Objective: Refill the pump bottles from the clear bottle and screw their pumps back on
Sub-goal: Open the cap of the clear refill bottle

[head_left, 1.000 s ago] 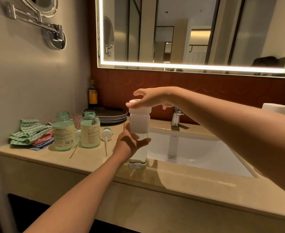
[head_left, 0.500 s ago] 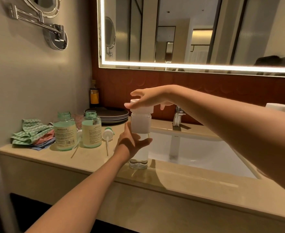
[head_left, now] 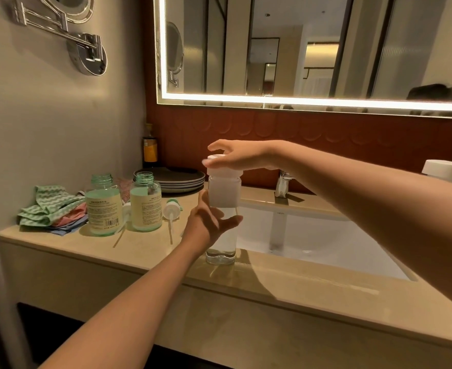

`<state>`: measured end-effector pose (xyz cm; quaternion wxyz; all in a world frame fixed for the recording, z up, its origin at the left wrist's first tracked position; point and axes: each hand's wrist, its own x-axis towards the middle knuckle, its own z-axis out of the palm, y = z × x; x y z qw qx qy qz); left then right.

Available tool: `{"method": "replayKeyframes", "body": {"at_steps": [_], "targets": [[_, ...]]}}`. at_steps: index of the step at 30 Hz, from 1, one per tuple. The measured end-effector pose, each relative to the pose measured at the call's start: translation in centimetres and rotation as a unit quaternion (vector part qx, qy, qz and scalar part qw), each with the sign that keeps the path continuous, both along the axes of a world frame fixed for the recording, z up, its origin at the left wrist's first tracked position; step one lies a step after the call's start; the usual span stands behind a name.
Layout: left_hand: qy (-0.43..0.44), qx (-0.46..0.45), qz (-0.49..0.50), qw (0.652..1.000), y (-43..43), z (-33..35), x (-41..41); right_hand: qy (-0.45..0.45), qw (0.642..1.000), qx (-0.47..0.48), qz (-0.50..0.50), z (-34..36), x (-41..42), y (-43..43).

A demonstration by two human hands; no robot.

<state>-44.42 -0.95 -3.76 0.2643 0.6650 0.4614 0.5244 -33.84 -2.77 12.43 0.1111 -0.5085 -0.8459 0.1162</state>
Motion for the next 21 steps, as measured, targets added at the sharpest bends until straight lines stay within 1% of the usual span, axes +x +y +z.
{"method": "replayKeyframes", "body": {"at_steps": [1,2,3,5,6,7,8,10,13,15,16,18,21], "targets": [[-0.011,-0.006,-0.002,1.0,0.0,0.1,0.0,0.01,1.0,0.006,-0.009,0.1,-0.2,-0.1],[-0.016,-0.008,-0.003,1.0,0.1,0.1,0.1,0.01,0.999,0.029,-0.024,0.1,-0.4,-0.1],[-0.014,-0.006,-0.002,1.0,0.1,0.0,0.1,-0.009,0.997,0.068,-0.046,0.0,-0.6,-0.1],[0.006,0.009,0.001,1.0,0.0,-0.2,0.1,-0.098,0.978,0.159,-0.089,-0.4,-0.8,0.0],[0.013,0.014,0.002,1.0,-0.1,-0.2,0.0,-0.139,0.967,0.19,-0.102,-0.7,-0.8,0.1],[0.017,0.017,0.001,1.0,-0.1,-0.2,0.0,-0.161,0.959,0.206,-0.107,-1.0,-0.7,0.2],[0.018,0.018,0.001,1.0,-0.1,-0.2,0.0,-0.163,0.959,0.209,-0.105,-1.3,-0.7,0.3],[0.019,0.022,0.008,1.0,-0.1,-0.1,-0.1,-0.135,0.97,0.189,-0.078,-1.4,-0.5,0.3],[0.018,0.024,0.003,1.0,-0.1,-0.3,-0.1,-0.061,0.995,0.08,-0.015,-0.8,-0.3,0.2],[-0.011,0.005,-0.01,1.0,0.1,-0.3,-0.1,-0.033,0.999,0.027,0.011,-0.4,-0.5,-0.1],[-0.025,-0.004,-0.012,1.0,0.2,-0.3,-0.1,-0.029,0.999,0.023,0.008,-0.3,-0.6,-0.1],[-0.018,-0.002,0.0,1.0,0.4,-0.3,0.0,-0.04,0.997,0.05,-0.035,-0.3,-0.8,0.0],[0.016,0.016,0.01,1.0,0.4,-0.3,0.0,-0.116,0.982,0.107,-0.108,-1.0,-1.0,0.4]]}}
